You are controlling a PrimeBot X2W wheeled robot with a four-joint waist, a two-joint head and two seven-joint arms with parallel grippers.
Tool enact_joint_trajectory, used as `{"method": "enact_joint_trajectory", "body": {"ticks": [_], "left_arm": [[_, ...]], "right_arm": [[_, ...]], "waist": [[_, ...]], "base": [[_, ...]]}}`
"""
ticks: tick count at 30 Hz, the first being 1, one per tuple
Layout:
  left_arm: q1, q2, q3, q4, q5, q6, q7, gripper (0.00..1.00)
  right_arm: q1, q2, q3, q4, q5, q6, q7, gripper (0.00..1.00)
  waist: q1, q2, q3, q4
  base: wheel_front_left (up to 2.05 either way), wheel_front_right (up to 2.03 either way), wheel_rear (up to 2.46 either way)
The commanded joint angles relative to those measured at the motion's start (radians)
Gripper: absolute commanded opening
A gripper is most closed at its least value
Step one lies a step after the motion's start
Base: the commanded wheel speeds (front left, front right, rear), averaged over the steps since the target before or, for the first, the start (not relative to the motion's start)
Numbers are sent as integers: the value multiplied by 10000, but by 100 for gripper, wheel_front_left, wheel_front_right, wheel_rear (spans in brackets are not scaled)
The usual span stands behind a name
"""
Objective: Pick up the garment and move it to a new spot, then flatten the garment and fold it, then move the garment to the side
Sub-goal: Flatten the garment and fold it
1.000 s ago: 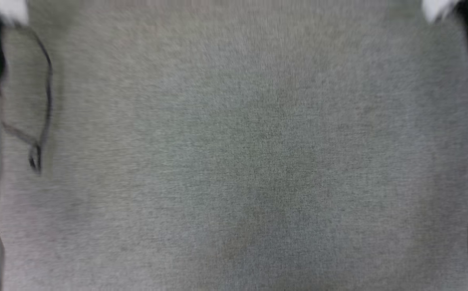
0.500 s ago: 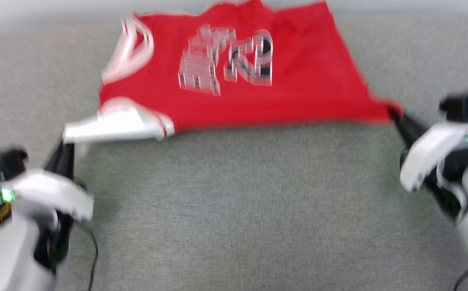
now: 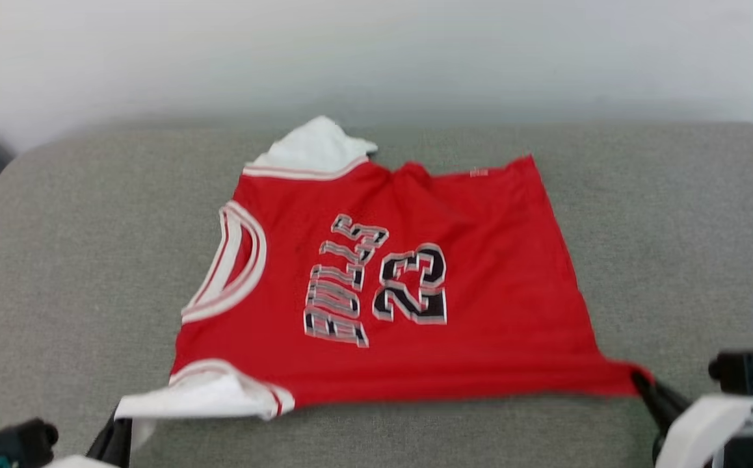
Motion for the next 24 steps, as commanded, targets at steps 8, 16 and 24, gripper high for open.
{"method": "enact_joint_trajectory", "body": {"ticks": [8, 16, 24], "left_arm": [[1804, 565, 487, -1633, -241, 907, 642, 0], [630, 869, 39, -1693, -170, 558, 1321, 0], [-2006, 664, -498, -361, -156, -184, 1796, 0]], "right_arm": [[3148, 1538, -1690, -3181, -991, -34, 2037, 0], [2587, 1989, -1671, -3779, -1299, -31, 2767, 0], [553, 1582, -1229, -2540, -1429, -30, 2811, 0]], "waist": [[4, 0, -204, 75], [4, 0, 193, 5], [4, 0, 989, -71]], "base": [[0, 0, 0], [0, 0, 0], [0, 0, 0]]}}
